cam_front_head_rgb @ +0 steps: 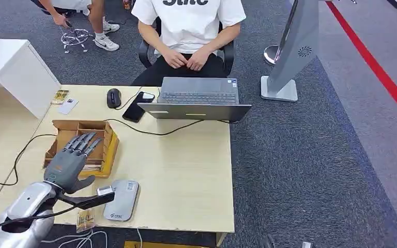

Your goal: Pass the card to the sensor for recognition and then transmit it.

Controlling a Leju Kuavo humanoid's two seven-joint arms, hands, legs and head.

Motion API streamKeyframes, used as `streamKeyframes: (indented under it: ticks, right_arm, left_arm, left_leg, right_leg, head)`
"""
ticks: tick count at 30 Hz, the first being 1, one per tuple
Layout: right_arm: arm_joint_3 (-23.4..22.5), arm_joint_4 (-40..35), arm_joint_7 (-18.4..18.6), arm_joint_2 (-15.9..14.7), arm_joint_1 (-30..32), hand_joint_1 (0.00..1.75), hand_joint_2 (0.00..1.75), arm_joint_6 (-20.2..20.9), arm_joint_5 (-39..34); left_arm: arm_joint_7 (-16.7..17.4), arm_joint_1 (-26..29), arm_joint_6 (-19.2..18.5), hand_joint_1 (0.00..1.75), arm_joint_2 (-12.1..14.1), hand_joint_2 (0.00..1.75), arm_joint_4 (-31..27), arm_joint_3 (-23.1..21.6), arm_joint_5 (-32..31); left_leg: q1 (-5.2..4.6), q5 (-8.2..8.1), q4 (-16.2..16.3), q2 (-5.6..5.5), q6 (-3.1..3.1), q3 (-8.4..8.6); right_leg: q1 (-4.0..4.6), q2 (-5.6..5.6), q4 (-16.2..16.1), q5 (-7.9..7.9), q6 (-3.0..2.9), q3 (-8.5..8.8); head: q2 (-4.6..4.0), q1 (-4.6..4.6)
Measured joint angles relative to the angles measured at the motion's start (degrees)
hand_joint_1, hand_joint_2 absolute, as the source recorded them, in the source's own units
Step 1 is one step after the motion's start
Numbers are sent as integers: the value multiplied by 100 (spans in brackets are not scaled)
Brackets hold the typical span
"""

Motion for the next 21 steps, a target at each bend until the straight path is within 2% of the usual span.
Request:
streamKeyframes:
  ticks: [21]
  right_arm:
    - [4,0,2,0,-2,0,175,-109,24]
  left_arm:
    - [0,136,-105,0,7,175,28,0,4]
  left_leg:
    - [0,0,0,0,0,-1]
  right_leg:
    - [0,-1,0,0,0,1]
  head:
    - [0,0]
